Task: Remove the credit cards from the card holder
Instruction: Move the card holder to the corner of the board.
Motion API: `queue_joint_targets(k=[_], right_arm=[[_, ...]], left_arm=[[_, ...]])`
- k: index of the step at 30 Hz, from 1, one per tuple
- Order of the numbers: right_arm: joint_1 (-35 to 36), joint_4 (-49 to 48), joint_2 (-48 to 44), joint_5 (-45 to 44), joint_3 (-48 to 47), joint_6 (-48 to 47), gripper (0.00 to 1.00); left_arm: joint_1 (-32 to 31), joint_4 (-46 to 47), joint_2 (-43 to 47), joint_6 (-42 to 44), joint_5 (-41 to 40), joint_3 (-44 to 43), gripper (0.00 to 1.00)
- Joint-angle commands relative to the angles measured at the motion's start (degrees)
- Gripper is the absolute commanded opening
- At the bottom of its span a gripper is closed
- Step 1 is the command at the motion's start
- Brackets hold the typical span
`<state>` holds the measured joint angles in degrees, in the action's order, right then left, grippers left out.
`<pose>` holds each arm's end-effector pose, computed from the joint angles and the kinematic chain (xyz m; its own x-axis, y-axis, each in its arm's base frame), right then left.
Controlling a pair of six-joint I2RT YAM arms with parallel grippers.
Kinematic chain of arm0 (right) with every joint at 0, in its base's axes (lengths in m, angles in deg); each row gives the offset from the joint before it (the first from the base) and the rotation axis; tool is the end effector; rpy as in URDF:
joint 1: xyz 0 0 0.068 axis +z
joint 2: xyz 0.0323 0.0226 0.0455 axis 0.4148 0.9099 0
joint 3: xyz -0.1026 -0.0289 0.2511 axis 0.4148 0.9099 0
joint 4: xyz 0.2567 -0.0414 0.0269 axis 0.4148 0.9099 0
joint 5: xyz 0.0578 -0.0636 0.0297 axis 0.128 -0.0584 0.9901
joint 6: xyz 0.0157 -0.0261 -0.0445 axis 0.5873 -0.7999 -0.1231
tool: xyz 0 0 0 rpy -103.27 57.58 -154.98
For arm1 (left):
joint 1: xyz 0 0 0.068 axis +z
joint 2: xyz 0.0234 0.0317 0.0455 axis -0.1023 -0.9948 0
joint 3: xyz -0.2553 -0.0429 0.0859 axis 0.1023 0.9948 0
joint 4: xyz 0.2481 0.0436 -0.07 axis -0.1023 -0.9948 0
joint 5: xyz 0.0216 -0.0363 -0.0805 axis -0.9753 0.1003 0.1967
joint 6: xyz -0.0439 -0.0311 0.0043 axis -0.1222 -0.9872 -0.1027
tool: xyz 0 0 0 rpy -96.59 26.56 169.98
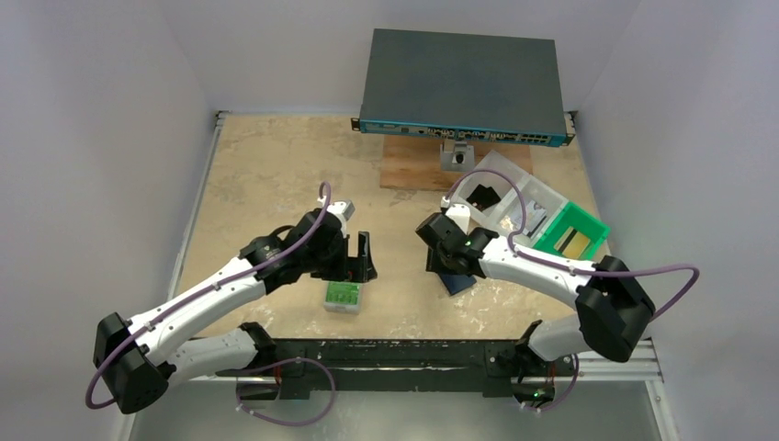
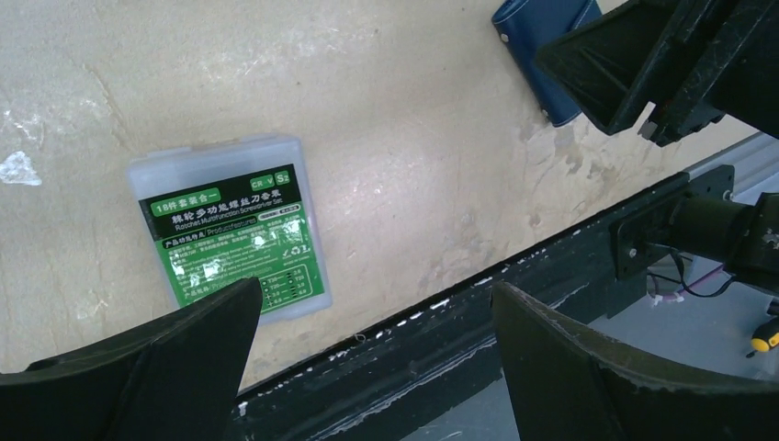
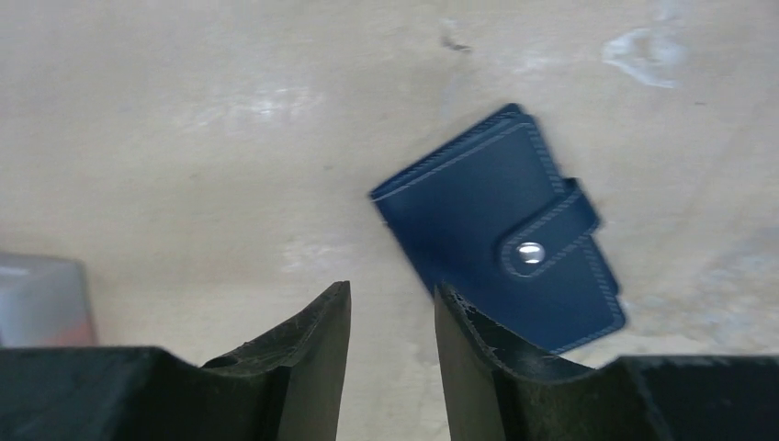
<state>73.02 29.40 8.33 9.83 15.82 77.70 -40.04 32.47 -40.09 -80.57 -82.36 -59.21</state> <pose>0.1855 0.1921 0.2010 -0.8379 0.1436 -0.5265 0.0568 0.9825 0.1776 0.1434 -0.1495 0.2695 -0.8851 -0.0560 -0.4620 0.1808 0.8734 -0.4522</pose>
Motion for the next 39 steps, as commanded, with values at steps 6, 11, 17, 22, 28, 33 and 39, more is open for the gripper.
queue_joint_targets(k=[6, 11, 17, 22, 28, 33, 39], right_arm=[[-0.08, 9.99, 1.82, -14.74, -1.02, 0.32, 0.39], [-0.08, 9.72, 5.99, -15.63, -1.72, 0.13, 0.39], [-0.1, 9.0, 8.4, -15.76, -1.47, 0.06, 0.35], [-0.13, 10.88, 8.5, -17.8, -2.93, -0.14, 0.33], [-0.17, 10.46, 7.33, -18.26, -3.26, -1.0, 0.37], [-0.45, 8.54, 5.77, -17.57, -2.81, -1.27, 0.39], [-5.01, 4.26, 5.09, -15.21, -0.4, -3.95, 0.37]], left_arm=[[-0.3, 2.77, -1.15, -0.05, 1.71, -1.73, 0.96], [-0.28, 1.83, -1.06, 0.44, 1.46, -2.11, 0.96], [-0.25, 1.49, -1.06, 0.71, 1.41, -2.12, 0.96], [-0.24, 1.74, -1.38, 0.79, 1.7, -2.29, 0.96], [-0.28, 1.5, -1.32, 0.8, 1.8, -2.44, 0.96], [-0.23, 0.96, -1.08, 1.04, 1.55, -2.46, 0.96], [-0.28, 0.66, -1.06, 1.15, 1.54, -2.57, 0.96]])
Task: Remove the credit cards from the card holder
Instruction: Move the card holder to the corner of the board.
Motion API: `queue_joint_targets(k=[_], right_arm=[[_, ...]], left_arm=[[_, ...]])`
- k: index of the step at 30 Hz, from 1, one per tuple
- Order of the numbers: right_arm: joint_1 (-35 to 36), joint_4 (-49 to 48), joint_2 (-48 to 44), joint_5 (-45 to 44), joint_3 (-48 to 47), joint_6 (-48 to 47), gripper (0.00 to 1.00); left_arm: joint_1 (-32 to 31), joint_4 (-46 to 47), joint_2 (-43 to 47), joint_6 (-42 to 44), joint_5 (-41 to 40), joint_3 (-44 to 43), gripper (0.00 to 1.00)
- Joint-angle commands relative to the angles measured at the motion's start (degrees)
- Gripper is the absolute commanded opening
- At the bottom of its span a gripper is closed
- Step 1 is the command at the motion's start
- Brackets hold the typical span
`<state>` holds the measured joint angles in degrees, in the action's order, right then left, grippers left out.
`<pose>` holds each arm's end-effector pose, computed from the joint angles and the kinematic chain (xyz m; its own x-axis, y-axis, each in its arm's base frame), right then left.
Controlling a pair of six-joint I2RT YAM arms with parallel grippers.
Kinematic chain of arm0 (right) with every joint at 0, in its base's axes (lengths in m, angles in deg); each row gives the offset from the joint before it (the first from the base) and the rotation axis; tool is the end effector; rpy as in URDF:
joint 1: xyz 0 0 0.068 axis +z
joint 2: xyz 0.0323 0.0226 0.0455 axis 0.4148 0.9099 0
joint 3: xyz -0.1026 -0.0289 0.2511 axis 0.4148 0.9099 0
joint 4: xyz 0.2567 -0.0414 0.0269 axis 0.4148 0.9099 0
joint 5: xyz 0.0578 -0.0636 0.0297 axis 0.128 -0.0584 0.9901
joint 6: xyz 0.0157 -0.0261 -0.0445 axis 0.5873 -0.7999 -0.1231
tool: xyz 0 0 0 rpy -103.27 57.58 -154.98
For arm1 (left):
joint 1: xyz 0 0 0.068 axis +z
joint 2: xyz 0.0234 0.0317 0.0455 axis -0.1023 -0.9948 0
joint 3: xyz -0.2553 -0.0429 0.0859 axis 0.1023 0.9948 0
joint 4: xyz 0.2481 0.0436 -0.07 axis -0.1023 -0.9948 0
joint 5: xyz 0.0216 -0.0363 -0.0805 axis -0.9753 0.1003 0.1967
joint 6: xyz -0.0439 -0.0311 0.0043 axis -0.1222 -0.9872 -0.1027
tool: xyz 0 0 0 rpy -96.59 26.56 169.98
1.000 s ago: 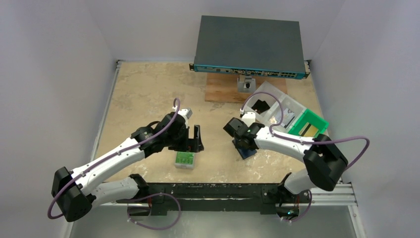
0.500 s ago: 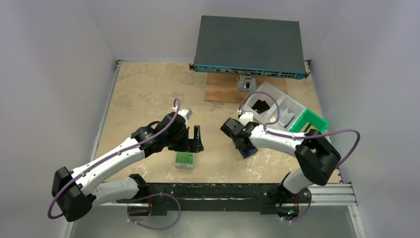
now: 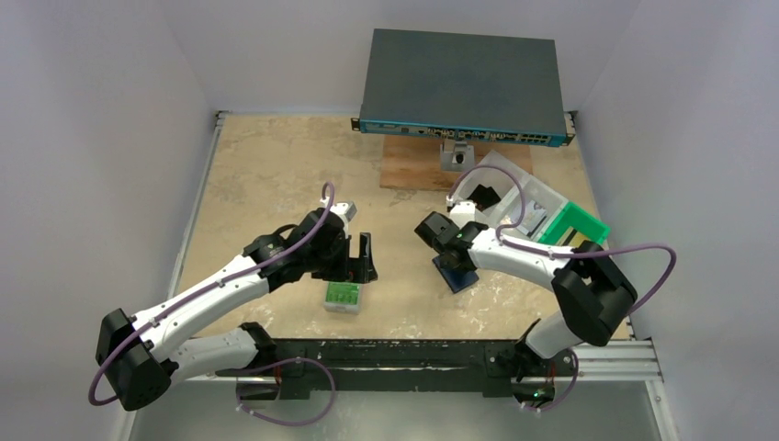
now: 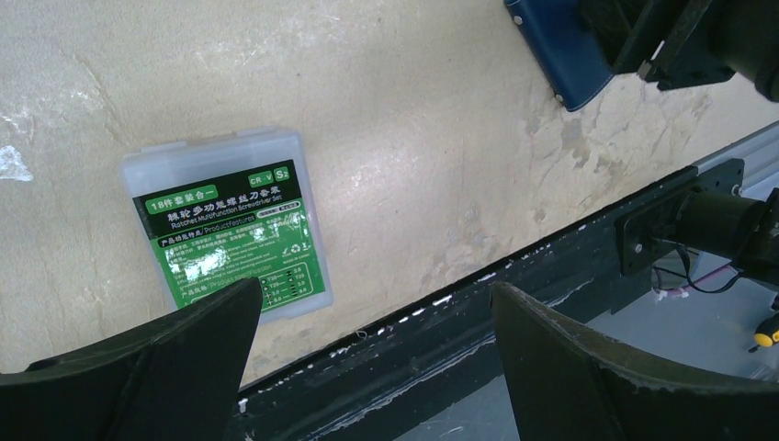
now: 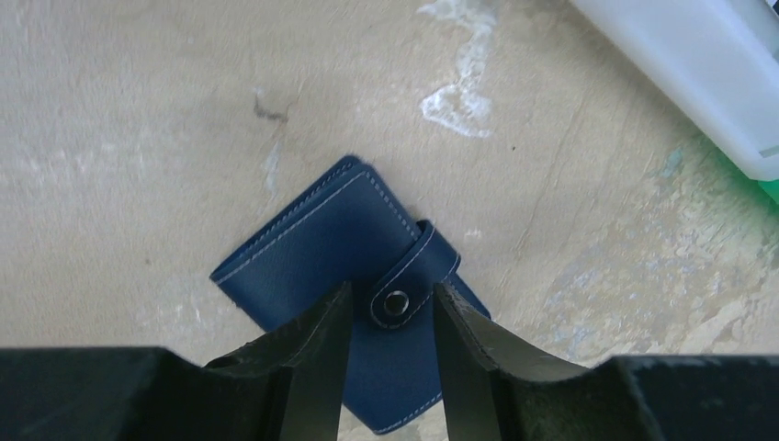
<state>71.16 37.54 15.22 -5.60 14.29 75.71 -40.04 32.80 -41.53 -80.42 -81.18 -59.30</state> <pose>0.1968 0.1791 0.1772 -0.8150 0.0271 -0.5789 0.1582 0.9714 -0.1772 0.1460 -0.1532 0.2657 -0.8960 -0.0412 -0.4421 0.1838 0.8720 -0.4538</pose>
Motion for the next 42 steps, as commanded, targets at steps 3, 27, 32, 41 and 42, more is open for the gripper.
queue_joint_targets(k=[3, 27, 32, 41, 42], right_arm=[[-4.06, -4.9, -1.19, 1.69, 1.83, -2.6, 0.35], [-3.14, -22.95, -10.77, 28.11, 18.13, 10.58, 0.18], [0.64, -36.0, -10.34, 34.3, 22.06, 22.12, 0.14], [6.47, -20.94, -13.44, 20.86, 9.55, 13.66, 0.31], [7.93, -18.88, -12.78, 18.66, 7.28, 11.3, 0.33]], left_arm=[[-0.29, 0.19, 0.38, 1.0, 0.29, -2.56, 0.96], [-0.27, 2.04, -0.56, -0.21, 1.58, -0.72, 0.96], [-0.25, 2.89, -0.97, -0.54, 2.45, 0.31, 0.96], [-0.37, 4.66, -1.11, -1.09, 4.28, 2.14, 0.87], [-0.33, 4.72, -1.07, -1.19, 4.33, 2.2, 0.86]])
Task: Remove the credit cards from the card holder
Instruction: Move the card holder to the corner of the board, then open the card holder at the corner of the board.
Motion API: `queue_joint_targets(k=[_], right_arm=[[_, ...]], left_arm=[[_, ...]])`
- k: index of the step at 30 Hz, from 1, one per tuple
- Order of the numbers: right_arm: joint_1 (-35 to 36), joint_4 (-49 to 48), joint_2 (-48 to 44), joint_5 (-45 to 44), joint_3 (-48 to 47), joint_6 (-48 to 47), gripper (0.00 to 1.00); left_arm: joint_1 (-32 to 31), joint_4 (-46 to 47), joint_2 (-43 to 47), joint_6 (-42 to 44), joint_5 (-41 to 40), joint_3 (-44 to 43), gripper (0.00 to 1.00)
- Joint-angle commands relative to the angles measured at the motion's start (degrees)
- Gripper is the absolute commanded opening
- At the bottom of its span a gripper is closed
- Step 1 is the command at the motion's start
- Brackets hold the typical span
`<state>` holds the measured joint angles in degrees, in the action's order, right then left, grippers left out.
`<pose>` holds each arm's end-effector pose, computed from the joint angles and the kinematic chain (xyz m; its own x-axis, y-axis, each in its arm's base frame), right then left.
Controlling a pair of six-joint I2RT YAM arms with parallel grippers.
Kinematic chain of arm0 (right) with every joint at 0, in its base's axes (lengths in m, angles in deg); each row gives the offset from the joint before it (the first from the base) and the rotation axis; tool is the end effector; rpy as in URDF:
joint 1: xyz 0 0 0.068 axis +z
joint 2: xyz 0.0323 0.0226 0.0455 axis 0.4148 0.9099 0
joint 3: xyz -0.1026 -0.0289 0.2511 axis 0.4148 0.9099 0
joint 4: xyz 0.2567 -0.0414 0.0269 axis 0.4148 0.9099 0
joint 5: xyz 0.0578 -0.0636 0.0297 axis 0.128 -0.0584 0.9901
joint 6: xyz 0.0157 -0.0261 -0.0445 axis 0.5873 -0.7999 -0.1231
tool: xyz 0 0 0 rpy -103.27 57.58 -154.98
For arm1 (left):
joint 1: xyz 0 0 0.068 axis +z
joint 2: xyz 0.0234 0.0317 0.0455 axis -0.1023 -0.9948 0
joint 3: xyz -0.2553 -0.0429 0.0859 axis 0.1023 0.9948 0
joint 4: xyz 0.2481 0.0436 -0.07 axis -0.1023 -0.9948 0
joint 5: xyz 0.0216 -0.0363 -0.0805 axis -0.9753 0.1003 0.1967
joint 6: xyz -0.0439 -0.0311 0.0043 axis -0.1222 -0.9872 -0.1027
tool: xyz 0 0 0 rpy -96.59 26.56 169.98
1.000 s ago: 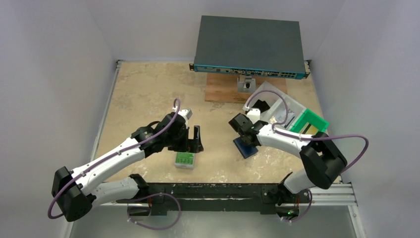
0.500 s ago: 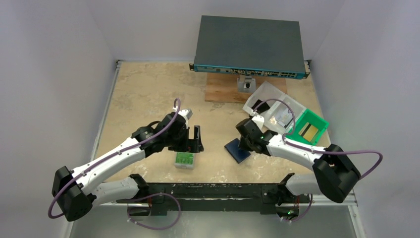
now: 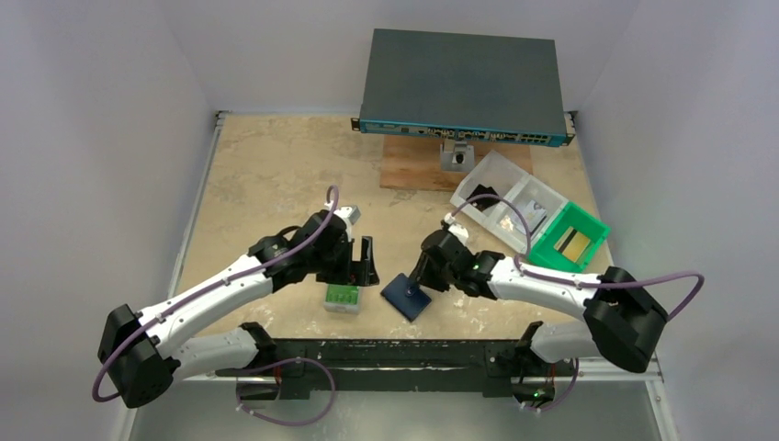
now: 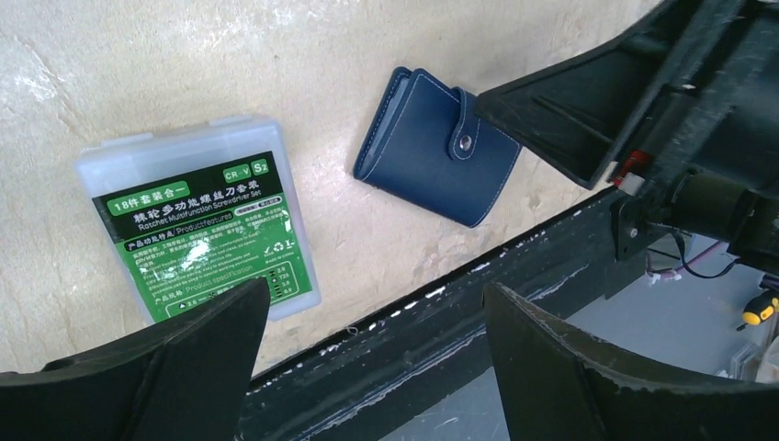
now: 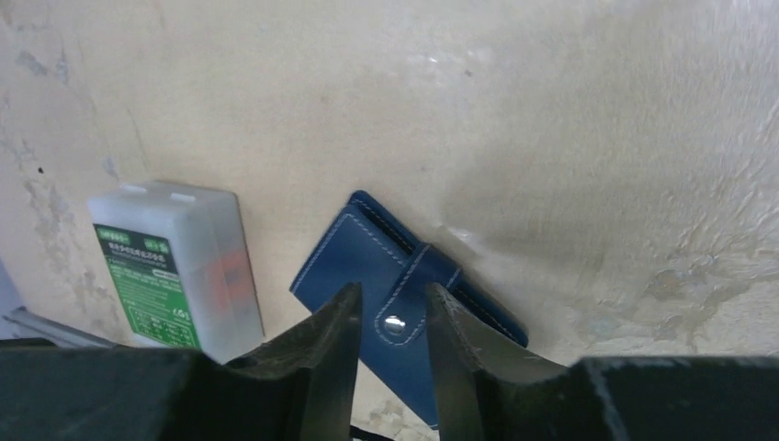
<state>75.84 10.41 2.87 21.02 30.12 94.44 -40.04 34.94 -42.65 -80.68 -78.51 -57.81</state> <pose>0.1565 0.1877 0.1689 -0.8544 0.3877 -0.3460 0.1638 0.8328 0.5288 0.1474 -0.1571 0.2562 -0.9114 -0.0268 -0.4107 0.1903 0.8573 -0.4783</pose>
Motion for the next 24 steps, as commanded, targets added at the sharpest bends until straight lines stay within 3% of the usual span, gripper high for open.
queue_joint_targets(k=[1, 6, 12, 24], right_arm=[[4.8, 10.46, 0.7, -9.91, -10.76, -9.58, 0.34], [10.39, 15.97, 6.31, -15.15, -16.11, -18.04, 0.34], [11.56, 16.4, 9.06, -14.98, -15.99, -23.55, 0.32], [16.87, 18.12, 14.18, -17.8, -19.4, -24.73, 0.35]], left_arm=[[-0.32, 2.41, 0.16, -0.98, 1.66, 0.82, 0.85], [-0.32, -0.46, 2.6, -1.7, -1.57, 1.0, 0.77], [-0.32, -2.94, 6.06, -3.4, -3.54, 2.29, 0.68], [-0.32, -2.46, 6.58, -4.73, -2.84, 4.23, 0.63]])
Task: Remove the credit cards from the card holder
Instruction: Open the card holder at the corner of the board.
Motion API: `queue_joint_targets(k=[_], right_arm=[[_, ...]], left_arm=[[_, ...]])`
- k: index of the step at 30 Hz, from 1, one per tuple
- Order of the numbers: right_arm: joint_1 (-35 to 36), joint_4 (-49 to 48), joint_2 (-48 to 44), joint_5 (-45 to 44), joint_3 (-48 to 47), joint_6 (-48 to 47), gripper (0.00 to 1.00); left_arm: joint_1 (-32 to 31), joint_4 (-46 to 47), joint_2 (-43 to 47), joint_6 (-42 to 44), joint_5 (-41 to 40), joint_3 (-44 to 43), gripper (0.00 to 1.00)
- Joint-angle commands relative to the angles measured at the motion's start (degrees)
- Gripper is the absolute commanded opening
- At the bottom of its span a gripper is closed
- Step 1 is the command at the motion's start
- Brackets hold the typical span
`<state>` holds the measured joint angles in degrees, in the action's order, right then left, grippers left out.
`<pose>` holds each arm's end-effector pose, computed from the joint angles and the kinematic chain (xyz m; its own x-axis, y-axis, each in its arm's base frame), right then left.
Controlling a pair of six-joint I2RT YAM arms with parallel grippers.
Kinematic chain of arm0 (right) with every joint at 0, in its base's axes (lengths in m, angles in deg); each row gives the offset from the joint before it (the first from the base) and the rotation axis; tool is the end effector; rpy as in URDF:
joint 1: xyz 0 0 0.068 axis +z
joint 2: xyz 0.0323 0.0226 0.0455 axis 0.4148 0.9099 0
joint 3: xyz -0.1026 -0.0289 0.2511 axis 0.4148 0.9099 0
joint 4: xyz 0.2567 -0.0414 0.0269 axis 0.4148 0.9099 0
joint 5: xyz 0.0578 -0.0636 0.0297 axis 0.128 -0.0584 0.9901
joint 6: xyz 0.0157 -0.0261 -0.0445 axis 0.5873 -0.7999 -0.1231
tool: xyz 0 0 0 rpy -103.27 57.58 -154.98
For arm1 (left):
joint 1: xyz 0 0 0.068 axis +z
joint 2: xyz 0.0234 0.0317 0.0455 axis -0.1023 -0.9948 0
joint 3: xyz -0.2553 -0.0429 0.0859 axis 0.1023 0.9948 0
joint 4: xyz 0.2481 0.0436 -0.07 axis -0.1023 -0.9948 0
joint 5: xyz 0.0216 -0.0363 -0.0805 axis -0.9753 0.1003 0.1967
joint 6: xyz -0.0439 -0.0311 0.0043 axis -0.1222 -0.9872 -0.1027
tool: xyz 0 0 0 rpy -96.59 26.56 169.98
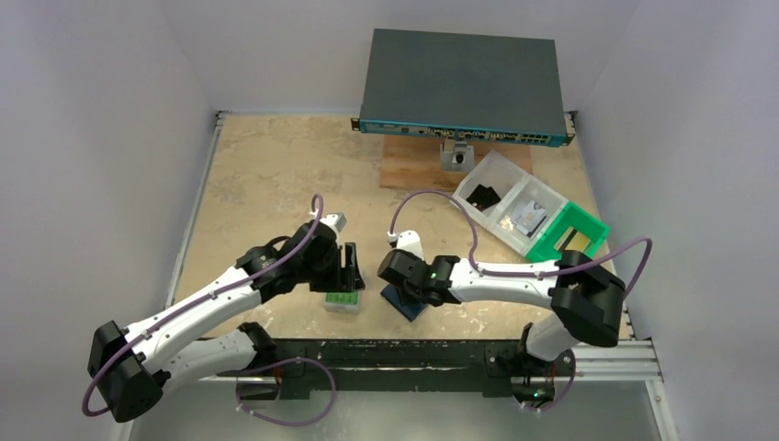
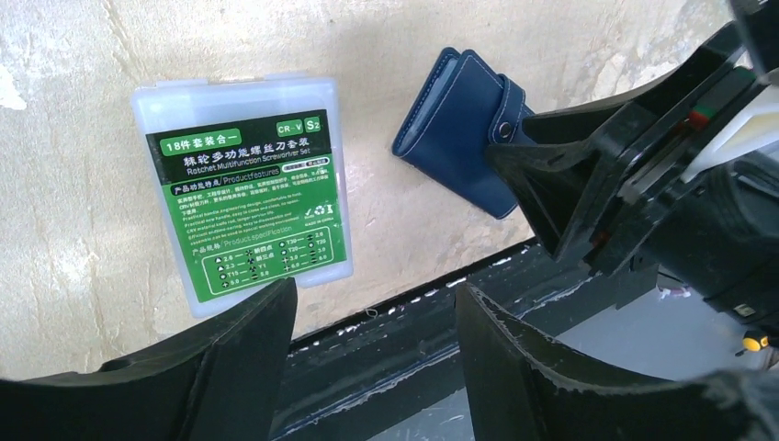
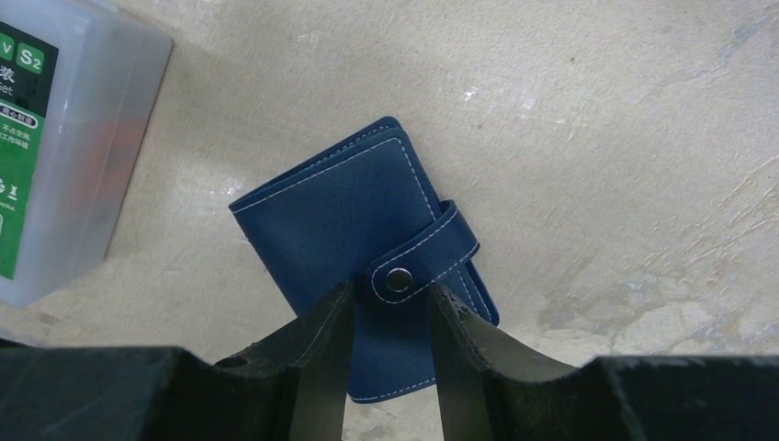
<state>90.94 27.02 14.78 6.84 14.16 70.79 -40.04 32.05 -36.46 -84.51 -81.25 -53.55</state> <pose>0.1261 0.2556 0.1831 -0.7971 -0.2471 -0.5510 -0.3275 0.9435 0.0507 0.1308 -0.1374 0.2486 -0.9135 -0.0965 -0.3953 0.1108 0.8757 -0.4699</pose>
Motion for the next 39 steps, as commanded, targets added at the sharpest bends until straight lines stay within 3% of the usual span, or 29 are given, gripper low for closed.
queue_joint_targets(k=[1, 12, 21, 30, 39], right_arm=[[2.18, 1.71, 3.15, -3.81, -3.84, -1.08, 0.35], [2.4, 4.48, 8.4, -4.06, -4.72, 4.05, 0.23], [0.52, -0.04, 7.62, 2.03, -3.68, 9.29, 0.01], [-5.02, -9.2, 0.23, 11.21, 3.93, 15.44, 0.0], [-5.88, -11.3, -3.76, 11.93, 7.36, 19.1, 0.0]], left_arm=[[-0.32, 0.37, 0.34, -0.9, -0.16, -0.08, 0.63], [-0.32, 0.91, -0.87, -0.16, 0.6, -0.58, 0.58], [-1.04, 4.37, -4.34, 0.85, 4.08, -1.37, 0.49], [-3.24, 10.42, -12.45, -0.43, 4.77, -4.2, 0.37], [-3.61, 18.54, -23.23, -3.28, 3.78, -5.59, 0.19]])
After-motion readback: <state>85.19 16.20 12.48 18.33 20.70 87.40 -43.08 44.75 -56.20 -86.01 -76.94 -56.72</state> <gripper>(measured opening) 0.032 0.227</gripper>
